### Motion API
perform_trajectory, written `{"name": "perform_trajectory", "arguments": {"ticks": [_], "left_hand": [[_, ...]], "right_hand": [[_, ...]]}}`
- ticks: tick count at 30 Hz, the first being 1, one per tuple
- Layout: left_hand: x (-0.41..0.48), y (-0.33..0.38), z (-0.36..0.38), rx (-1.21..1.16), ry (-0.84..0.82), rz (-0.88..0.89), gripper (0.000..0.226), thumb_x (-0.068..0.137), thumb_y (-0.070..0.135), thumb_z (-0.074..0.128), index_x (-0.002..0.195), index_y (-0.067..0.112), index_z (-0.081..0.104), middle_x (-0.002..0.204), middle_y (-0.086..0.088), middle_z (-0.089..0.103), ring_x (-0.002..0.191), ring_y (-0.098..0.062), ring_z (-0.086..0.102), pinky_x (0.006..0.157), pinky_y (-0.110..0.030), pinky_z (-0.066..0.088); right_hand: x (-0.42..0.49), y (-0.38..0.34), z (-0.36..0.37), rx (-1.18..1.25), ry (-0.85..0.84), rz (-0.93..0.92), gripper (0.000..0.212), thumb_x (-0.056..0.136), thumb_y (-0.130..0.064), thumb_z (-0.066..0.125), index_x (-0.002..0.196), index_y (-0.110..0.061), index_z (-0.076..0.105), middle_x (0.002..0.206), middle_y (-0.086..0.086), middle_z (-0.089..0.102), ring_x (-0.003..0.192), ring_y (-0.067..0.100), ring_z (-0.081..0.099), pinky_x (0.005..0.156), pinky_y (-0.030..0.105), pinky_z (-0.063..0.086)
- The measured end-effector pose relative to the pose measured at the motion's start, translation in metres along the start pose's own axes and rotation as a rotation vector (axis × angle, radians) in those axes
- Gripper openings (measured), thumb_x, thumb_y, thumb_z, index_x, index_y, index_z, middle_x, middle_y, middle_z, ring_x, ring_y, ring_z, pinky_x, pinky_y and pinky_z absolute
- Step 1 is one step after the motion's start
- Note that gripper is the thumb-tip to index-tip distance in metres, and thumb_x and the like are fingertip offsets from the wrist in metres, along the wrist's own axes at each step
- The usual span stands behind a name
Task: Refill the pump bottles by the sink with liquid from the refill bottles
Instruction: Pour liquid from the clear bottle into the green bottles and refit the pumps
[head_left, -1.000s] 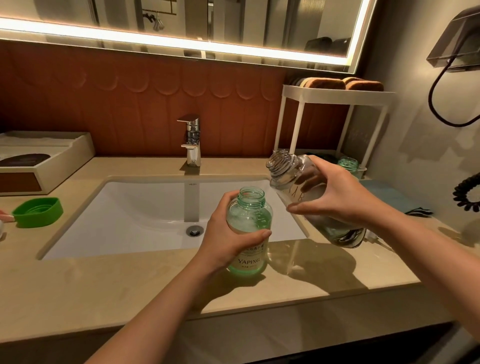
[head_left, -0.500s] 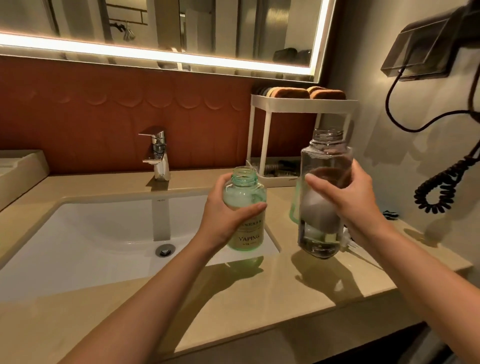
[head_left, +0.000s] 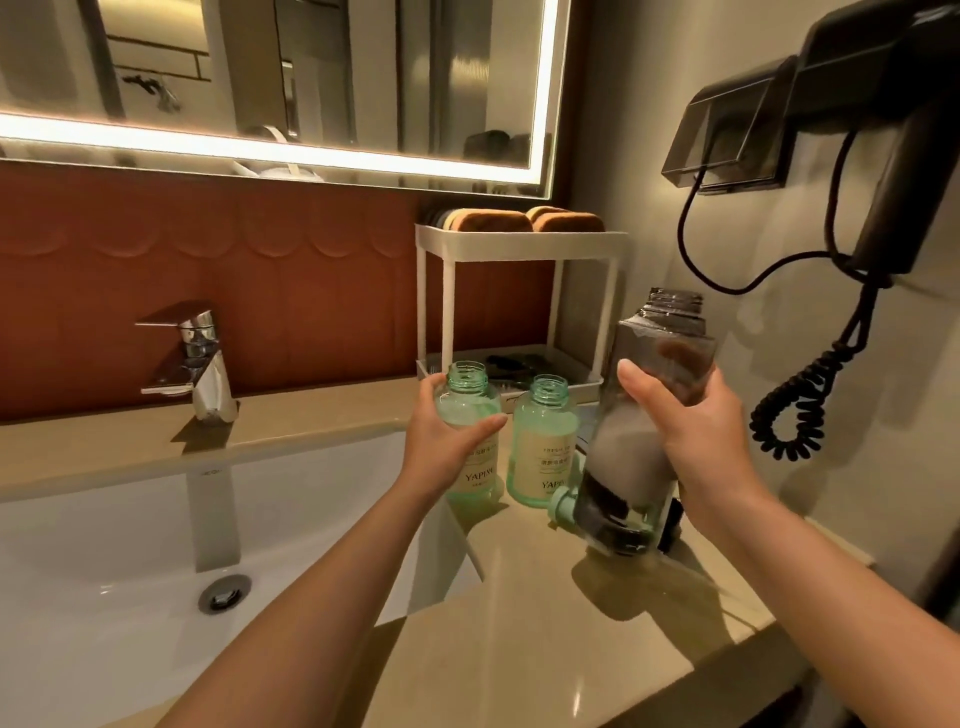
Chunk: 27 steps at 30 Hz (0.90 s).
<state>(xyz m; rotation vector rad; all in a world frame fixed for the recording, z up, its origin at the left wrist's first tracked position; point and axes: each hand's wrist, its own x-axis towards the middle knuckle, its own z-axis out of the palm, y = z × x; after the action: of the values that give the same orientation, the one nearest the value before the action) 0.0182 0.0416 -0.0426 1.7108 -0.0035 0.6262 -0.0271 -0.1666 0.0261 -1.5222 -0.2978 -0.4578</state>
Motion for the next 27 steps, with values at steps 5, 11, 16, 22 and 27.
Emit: {"name": "perform_trajectory", "arguments": {"ticks": [5,11,16,22,27], "left_hand": [[0.02,-0.018,0.011,0.023,0.005,-0.036,0.074,0.069,0.031,0.079,0.128,0.028,0.035,0.122,-0.002,0.054,0.11,-0.023,0.053,0.087,-0.038,0.047],[0.041,-0.031,0.019,0.047,0.007,-0.051,0.078,0.071,0.033,0.076,0.134,0.024,0.03,0.131,-0.008,0.05,0.115,-0.026,0.051,0.095,-0.049,0.046],[0.052,-0.033,0.02,0.053,-0.087,-0.036,0.075,0.081,0.035,0.067,0.139,0.024,0.019,0.144,-0.007,0.035,0.122,-0.02,0.04,0.095,-0.039,0.04],[0.058,-0.025,0.015,0.294,-0.09,-0.039,0.08,0.088,0.055,0.045,0.147,0.024,0.001,0.157,-0.004,0.005,0.142,-0.028,0.012,0.112,-0.058,0.016],[0.025,0.007,0.026,0.195,0.224,0.249,0.068,0.081,0.054,0.052,0.134,0.016,0.031,0.131,-0.003,0.033,0.121,-0.011,0.032,0.099,-0.025,0.029]], "right_hand": [[0.013,0.007,-0.007,-0.015,0.033,0.022,0.059,0.045,-0.061,0.072,0.096,-0.034,0.058,0.082,-0.024,0.068,0.076,-0.009,0.062,0.071,0.024,0.044],[0.024,0.016,-0.01,-0.013,0.068,0.053,0.064,0.041,-0.062,0.072,0.097,-0.035,0.059,0.085,-0.016,0.068,0.081,-0.001,0.063,0.077,0.028,0.049],[0.025,0.021,-0.009,-0.008,0.055,0.074,0.062,0.042,-0.062,0.072,0.097,-0.036,0.058,0.082,-0.02,0.068,0.078,-0.005,0.062,0.075,0.027,0.048],[0.023,0.021,-0.01,0.0,0.052,0.079,0.061,0.043,-0.059,0.072,0.096,-0.034,0.058,0.081,-0.022,0.068,0.074,-0.01,0.061,0.069,0.023,0.044],[0.02,0.018,-0.013,-0.001,0.044,0.08,0.057,0.043,-0.061,0.072,0.093,-0.038,0.057,0.082,-0.021,0.067,0.08,-0.003,0.062,0.071,0.024,0.045]]}}
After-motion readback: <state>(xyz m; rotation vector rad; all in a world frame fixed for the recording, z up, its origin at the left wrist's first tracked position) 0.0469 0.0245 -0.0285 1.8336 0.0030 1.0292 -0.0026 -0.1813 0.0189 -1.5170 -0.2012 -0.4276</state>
